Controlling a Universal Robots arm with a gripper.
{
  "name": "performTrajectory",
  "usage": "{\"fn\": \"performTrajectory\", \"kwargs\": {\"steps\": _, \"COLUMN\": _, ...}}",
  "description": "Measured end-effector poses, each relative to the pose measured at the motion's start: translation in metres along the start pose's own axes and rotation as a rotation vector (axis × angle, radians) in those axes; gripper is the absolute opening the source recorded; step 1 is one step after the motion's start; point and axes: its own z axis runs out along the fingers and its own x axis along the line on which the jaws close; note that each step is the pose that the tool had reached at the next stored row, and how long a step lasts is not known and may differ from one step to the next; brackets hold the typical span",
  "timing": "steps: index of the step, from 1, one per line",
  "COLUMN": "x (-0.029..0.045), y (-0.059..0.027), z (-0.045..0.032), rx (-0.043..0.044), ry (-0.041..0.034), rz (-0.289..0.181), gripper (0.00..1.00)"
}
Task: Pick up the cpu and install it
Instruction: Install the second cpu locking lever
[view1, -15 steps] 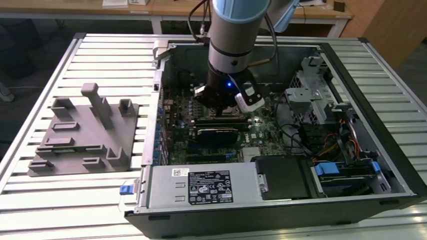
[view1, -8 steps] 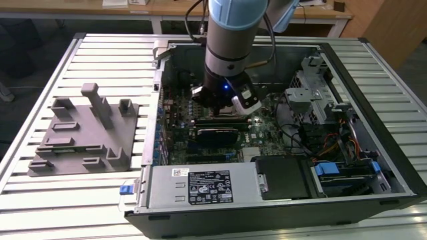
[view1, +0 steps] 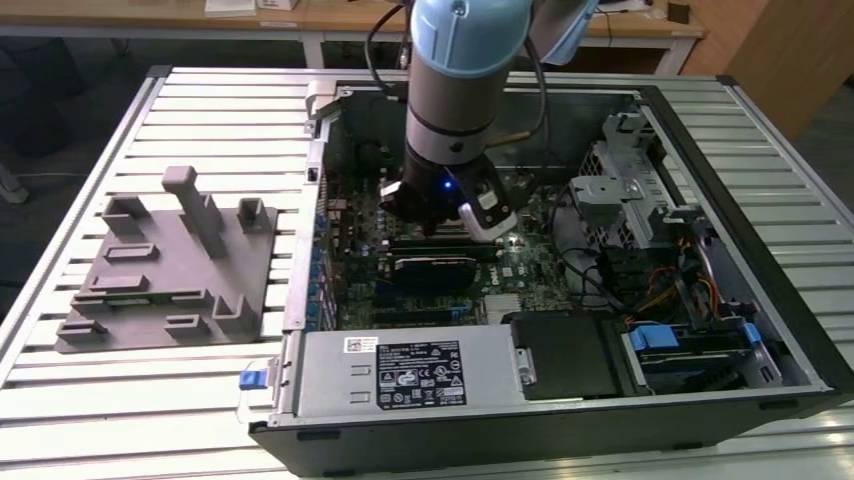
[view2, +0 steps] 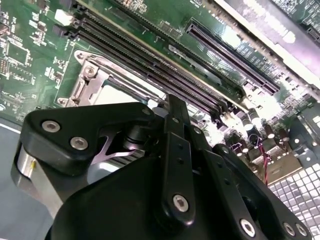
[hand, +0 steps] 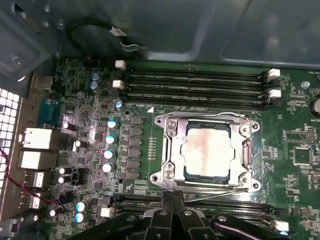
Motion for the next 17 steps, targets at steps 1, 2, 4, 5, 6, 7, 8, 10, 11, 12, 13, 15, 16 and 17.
{"fn": "performTrajectory", "kwargs": {"steps": 1, "x": 0.0004, "y": -0.0007, "z": 0.0008, "rx": -0.0028, "ry": -0.0002, "rz": 0.000, "gripper": 0.11}}
{"fn": "performTrajectory", "kwargs": {"steps": 2, "x": 0.0008, "y": -0.0012, "z": 0.0016, "rx": -0.0057, "ry": -0.0002, "rz": 0.000, "gripper": 0.11}}
{"fn": "performTrajectory", "kwargs": {"steps": 4, "x": 0.0016, "y": -0.0024, "z": 0.0031, "rx": -0.0128, "ry": -0.0006, "rz": -0.001, "gripper": 0.11}}
{"fn": "performTrajectory", "kwargs": {"steps": 5, "x": 0.0020, "y": -0.0029, "z": 0.0038, "rx": -0.0166, "ry": -0.0007, "rz": -0.001, "gripper": 0.11}}
{"fn": "performTrajectory", "kwargs": {"steps": 6, "x": 0.0024, "y": -0.0033, "z": 0.0044, "rx": -0.0202, "ry": -0.0008, "rz": -0.001, "gripper": 0.11}}
{"fn": "performTrajectory", "kwargs": {"steps": 7, "x": 0.0026, "y": -0.0037, "z": 0.0051, "rx": -0.0235, "ry": -0.0010, "rz": -0.001, "gripper": 0.11}}
{"fn": "performTrajectory", "kwargs": {"steps": 8, "x": 0.0028, "y": -0.0040, "z": 0.0059, "rx": -0.0264, "ry": -0.0011, "rz": -0.001, "gripper": 0.11}}
{"fn": "performTrajectory", "kwargs": {"steps": 10, "x": 0.0028, "y": -0.0043, "z": 0.0075, "rx": -0.0318, "ry": -0.0014, "rz": -0.001, "gripper": 0.11}}
{"fn": "performTrajectory", "kwargs": {"steps": 11, "x": 0.0028, "y": -0.0044, "z": 0.0081, "rx": -0.0348, "ry": -0.0015, "rz": -0.001, "gripper": 0.11}}
{"fn": "performTrajectory", "kwargs": {"steps": 12, "x": 0.0028, "y": -0.0046, "z": 0.0084, "rx": -0.0393, "ry": -0.0016, "rz": -0.001, "gripper": 0.11}}
{"fn": "performTrajectory", "kwargs": {"steps": 13, "x": 0.0028, "y": -0.0046, "z": 0.0088, "rx": -0.0462, "ry": -0.0020, "rz": -0.002, "gripper": 0.11}}
{"fn": "performTrajectory", "kwargs": {"steps": 15, "x": 0.0031, "y": -0.0048, "z": 0.0095, "rx": -0.0581, "ry": -0.0025, "rz": -0.002, "gripper": 0.11}}
{"fn": "performTrajectory", "kwargs": {"steps": 16, "x": 0.0032, "y": -0.0050, "z": 0.0100, "rx": -0.0615, "ry": -0.0027, "rz": -0.002, "gripper": 0.11}}
{"fn": "performTrajectory", "kwargs": {"steps": 17, "x": 0.0032, "y": -0.0051, "z": 0.0106, "rx": -0.0640, "ry": -0.0029, "rz": -0.002, "gripper": 0.11}}
